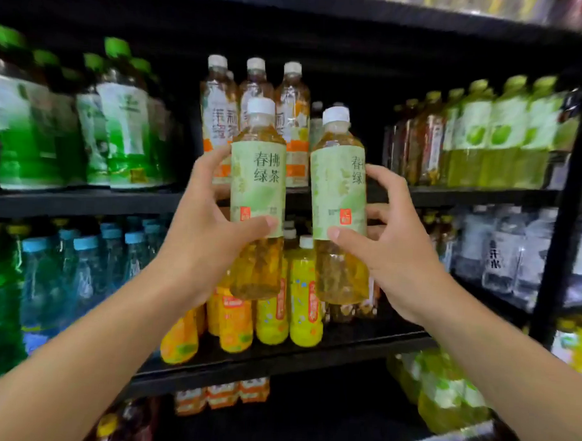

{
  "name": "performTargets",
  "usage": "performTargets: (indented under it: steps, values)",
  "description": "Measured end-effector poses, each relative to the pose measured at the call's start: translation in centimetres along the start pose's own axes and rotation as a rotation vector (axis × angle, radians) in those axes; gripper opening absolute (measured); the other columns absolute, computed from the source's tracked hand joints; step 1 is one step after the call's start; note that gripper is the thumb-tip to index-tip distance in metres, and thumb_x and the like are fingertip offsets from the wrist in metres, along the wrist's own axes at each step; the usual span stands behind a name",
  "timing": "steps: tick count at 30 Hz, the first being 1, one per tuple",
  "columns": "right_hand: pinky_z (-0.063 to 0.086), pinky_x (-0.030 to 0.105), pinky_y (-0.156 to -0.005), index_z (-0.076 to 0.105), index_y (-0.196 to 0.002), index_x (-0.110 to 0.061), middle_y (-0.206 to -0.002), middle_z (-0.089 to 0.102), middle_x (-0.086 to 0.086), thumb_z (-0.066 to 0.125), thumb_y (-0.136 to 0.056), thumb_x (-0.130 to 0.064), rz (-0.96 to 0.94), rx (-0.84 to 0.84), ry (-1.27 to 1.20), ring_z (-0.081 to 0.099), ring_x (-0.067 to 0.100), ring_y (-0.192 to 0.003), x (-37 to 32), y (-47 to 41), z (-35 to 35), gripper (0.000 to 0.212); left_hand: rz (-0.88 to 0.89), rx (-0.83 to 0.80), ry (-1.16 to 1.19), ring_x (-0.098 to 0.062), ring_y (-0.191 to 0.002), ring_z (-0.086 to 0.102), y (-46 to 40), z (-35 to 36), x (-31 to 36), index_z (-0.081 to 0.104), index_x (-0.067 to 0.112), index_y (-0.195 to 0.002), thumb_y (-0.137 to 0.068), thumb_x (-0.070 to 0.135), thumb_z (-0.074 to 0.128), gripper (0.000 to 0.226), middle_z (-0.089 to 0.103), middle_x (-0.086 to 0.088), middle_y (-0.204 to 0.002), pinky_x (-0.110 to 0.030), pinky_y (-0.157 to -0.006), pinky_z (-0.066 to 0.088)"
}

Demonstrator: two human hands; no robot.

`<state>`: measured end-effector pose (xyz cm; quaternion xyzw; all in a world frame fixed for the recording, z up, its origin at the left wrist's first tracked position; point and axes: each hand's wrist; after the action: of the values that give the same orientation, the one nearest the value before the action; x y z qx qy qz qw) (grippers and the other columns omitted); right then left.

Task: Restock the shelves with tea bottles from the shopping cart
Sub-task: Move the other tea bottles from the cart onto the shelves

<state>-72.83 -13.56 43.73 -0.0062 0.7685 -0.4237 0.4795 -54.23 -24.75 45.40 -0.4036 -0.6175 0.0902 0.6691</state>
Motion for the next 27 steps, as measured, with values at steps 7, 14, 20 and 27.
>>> performTargets:
  steps: [7, 14, 20, 27]
  values:
    - [0.062, 0.034, -0.076, 0.039, -0.139, -0.049, -0.116, 0.066, 0.002, 0.078, -0.086, -0.013, -0.114, 0.075, -0.008, 0.072, 0.015, -0.098, -0.5, -8.0, -3.0, 0.075, 0.139, -0.06, 0.101, -0.01, -0.1, 0.073, -7.9, 2.5, 1.3, 0.038, 0.047, -0.145, -0.084, 0.003, 0.077, 0.084, 0.065, 0.005, -0.122, -0.032, -0.073, 0.063]
    - [0.063, 0.044, -0.081, 0.039, -0.142, -0.046, -0.118, 0.066, 0.007, 0.078, -0.086, -0.012, -0.217, 0.102, 0.031, 0.072, 0.02, -0.101, 0.1, -14.4, -5.7, 0.076, 0.229, -0.107, 0.104, -0.016, -0.103, 0.073, -14.9, 5.7, 1.0, 0.04, 0.044, -0.144, -0.081, 0.001, 0.079, 0.086, 0.066, -0.002, -0.122, -0.04, -0.08, 0.063]
    - [0.062, 0.041, -0.083, 0.033, -0.142, -0.049, -0.116, 0.065, 0.002, 0.078, -0.086, -0.011, -0.242, 0.094, 0.035, 0.072, 0.016, -0.1, 3.8, -17.9, -8.1, 0.082, 0.263, -0.035, 0.071, -0.01, -0.104, 0.072, -17.0, 9.6, -0.9, 0.039, 0.042, -0.144, -0.083, 0.001, 0.077, 0.083, 0.065, 0.003, -0.122, -0.034, -0.081, 0.063]
    - [0.062, 0.044, -0.087, 0.033, -0.143, -0.05, -0.118, 0.063, 0.002, 0.078, -0.084, -0.008, -0.179, -0.025, -0.033, 0.071, 0.015, -0.102, 8.4, -22.3, -12.1, 0.085, 0.209, 0.031, -0.051, -0.011, -0.105, 0.072, -18.9, 14.3, -2.7, 0.038, 0.045, -0.141, -0.085, 0.003, 0.077, 0.08, 0.067, 0.001, -0.121, -0.038, -0.088, 0.061]
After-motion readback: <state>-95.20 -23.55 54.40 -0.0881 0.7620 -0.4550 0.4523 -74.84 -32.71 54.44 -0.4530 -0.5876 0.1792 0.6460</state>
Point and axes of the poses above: each hand's wrist, its own y-axis away from the middle knuckle, its own z-axis out of the palm, x = y × z
